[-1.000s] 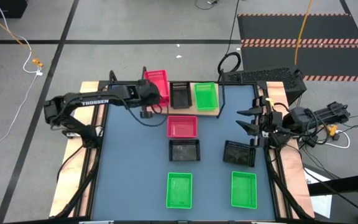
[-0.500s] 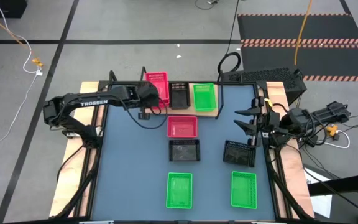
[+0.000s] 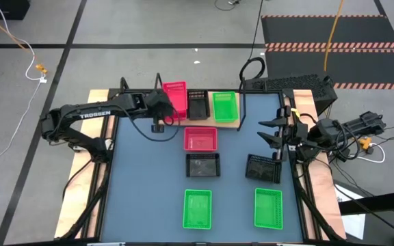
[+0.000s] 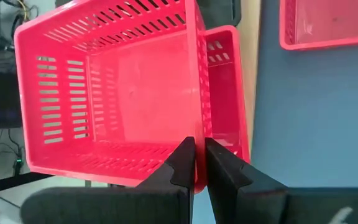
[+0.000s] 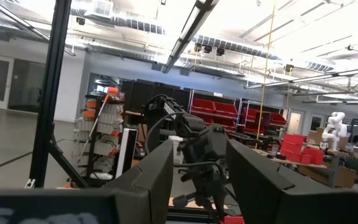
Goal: Stack baskets on shelf by color
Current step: Stack the right red basket on the red basket on the shelf
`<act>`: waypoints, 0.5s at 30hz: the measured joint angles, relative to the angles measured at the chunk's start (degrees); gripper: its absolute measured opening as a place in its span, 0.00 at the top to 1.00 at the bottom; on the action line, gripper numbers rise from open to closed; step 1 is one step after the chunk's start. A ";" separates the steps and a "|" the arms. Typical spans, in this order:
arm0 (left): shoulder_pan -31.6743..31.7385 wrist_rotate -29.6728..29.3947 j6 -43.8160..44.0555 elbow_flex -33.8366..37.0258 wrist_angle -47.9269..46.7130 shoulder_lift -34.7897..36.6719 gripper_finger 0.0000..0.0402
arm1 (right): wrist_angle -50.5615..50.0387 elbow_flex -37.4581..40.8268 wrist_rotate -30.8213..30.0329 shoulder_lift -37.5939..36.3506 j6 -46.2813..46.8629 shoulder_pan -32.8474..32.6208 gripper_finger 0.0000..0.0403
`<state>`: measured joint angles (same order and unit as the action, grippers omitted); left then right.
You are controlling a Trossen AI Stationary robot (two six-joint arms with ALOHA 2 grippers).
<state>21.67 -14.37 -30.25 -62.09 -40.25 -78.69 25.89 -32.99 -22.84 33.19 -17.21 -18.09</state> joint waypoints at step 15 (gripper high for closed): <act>0.04 2.22 5.14 0.00 -6.23 -0.07 0.92 | -0.48 0.00 0.12 0.00 0.00 0.00 0.65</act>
<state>21.71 -12.16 -25.11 -62.08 -46.48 -78.76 25.41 -32.99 -22.72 33.19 -17.21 -18.09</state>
